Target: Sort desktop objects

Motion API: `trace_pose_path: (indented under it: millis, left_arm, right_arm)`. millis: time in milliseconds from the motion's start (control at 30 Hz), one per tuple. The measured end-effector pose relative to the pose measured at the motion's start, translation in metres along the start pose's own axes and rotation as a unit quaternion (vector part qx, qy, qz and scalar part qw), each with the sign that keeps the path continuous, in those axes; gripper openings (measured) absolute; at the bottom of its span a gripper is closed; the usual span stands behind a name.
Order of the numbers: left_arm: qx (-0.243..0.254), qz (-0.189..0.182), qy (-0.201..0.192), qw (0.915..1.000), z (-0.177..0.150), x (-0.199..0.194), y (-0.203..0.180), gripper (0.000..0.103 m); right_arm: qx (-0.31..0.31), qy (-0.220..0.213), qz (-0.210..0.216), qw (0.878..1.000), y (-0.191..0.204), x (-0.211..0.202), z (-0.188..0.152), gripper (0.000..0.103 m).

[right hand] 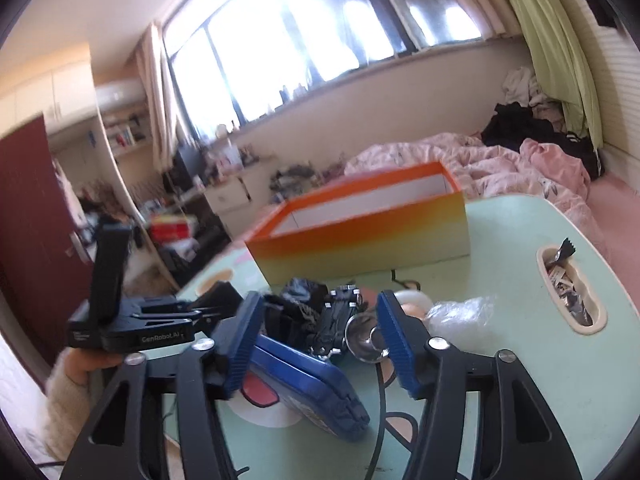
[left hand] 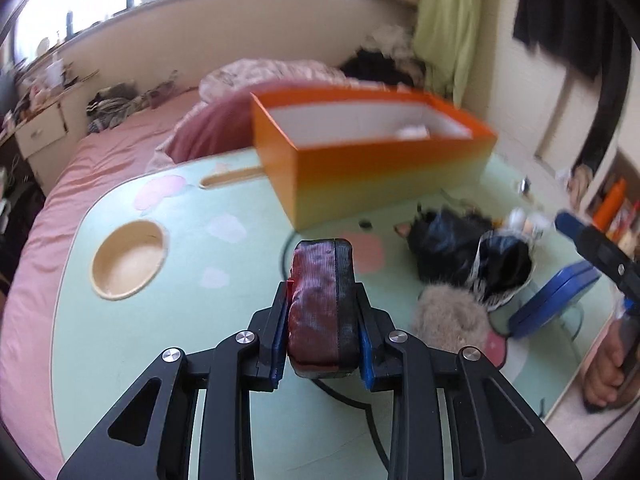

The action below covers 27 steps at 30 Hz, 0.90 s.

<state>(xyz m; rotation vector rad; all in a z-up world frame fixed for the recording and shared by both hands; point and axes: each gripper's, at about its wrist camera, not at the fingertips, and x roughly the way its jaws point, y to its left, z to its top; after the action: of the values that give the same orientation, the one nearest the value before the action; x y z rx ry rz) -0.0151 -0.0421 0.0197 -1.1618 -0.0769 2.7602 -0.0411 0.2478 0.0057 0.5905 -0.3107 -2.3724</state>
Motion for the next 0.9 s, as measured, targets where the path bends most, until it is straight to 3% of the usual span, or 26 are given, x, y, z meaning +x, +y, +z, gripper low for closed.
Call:
trace_pose_path:
  millis: [33,67,300,367,467,500,567,667,800,833,867,900]
  left_arm:
    - [-0.005,-0.005,-0.006,1.0000,-0.001,-0.005,0.003,0.029]
    - [-0.008,-0.009,-0.010,0.9999,-0.001,-0.008,0.005,0.029]
    - [-0.011,-0.055,-0.024,0.9982,-0.001,-0.022,-0.003,0.029]
    - [-0.002,-0.060,-0.029,0.9978,0.000,-0.026,-0.009,0.029]
    - [0.007,-0.067,-0.030,0.9973,0.000,-0.029,-0.017,0.029]
    - [0.010,-0.068,-0.030,0.9972,-0.001,-0.029,-0.019,0.029]
    - [0.013,-0.070,-0.030,0.9970,-0.001,-0.030,-0.023,0.029]
    - [0.017,-0.075,-0.030,0.9966,-0.001,-0.030,-0.028,0.029]
    - [0.017,-0.078,-0.032,0.9963,-0.001,-0.029,-0.032,0.029]
    - [0.016,-0.078,-0.033,0.9963,-0.001,-0.028,-0.033,0.029]
    - [0.015,-0.077,-0.033,0.9964,0.000,-0.028,-0.033,0.029]
    - [0.014,-0.076,-0.032,0.9965,0.000,-0.027,-0.033,0.029]
  right_arm:
    - [-0.003,-0.004,-0.001,1.000,0.001,-0.003,0.000,0.093]
    - [-0.018,-0.005,-0.001,1.000,0.004,-0.006,0.000,0.096]
    - [-0.115,0.098,0.001,0.989,0.032,0.029,-0.018,0.095]
    - [-0.127,0.095,-0.002,0.987,0.037,0.028,-0.021,0.087]
    - [-0.138,0.096,-0.001,0.986,0.040,0.025,-0.023,0.059]
    - [-0.140,0.107,0.014,0.984,0.040,0.025,-0.025,0.044]
    - [-0.139,0.132,0.039,0.981,0.040,0.029,-0.031,0.041]
    - [-0.139,0.143,0.032,0.979,0.040,0.040,-0.032,0.041]
    - [-0.151,0.153,0.018,0.976,0.046,0.053,-0.029,0.052]
    - [-0.155,0.163,0.022,0.974,0.047,0.058,-0.030,0.041]
    - [-0.156,0.179,0.029,0.971,0.047,0.065,-0.032,0.021]
    - [-0.151,0.191,0.041,0.969,0.047,0.069,-0.034,0.020]
